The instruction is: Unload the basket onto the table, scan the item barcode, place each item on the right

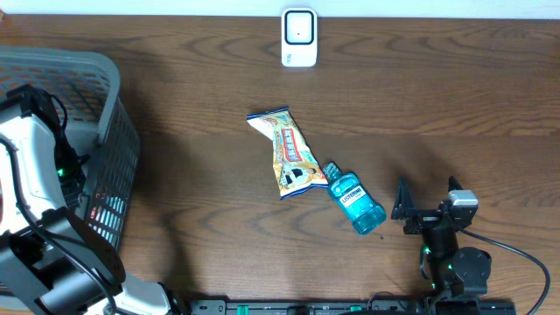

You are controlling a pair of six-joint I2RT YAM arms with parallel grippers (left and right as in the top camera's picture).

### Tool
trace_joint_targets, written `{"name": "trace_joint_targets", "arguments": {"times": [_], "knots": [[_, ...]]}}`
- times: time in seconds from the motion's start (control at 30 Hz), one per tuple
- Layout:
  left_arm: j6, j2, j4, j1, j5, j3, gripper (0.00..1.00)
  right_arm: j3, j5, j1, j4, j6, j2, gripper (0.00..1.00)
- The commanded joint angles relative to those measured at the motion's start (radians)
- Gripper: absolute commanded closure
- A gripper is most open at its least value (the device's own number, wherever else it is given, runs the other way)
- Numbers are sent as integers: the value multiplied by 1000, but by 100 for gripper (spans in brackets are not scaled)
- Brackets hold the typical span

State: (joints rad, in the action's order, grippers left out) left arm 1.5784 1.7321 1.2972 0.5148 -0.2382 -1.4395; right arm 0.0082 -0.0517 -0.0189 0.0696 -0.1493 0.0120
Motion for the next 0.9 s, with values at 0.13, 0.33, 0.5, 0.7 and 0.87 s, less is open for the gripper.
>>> {"name": "trace_joint_targets", "arguments": {"times": [0.13, 0.33, 0.5, 0.7, 0.87], "knots": [[-63, 14, -99, 39, 30, 114, 1, -3, 5, 1, 2, -6, -5, 1], [-121, 14, -209, 40, 60, 193, 2, -3, 5, 1, 2, -6, -5, 1], [-123, 14, -280, 40, 90, 262, 14, -3, 5, 1, 2, -6, -5, 1], [-123, 14, -335, 40, 89, 328, 20, -3, 5, 1, 2, -6, -4, 1], [-134, 13, -335, 41, 89, 338, 85, -3, 5, 1, 2, -6, -4, 1]]}}
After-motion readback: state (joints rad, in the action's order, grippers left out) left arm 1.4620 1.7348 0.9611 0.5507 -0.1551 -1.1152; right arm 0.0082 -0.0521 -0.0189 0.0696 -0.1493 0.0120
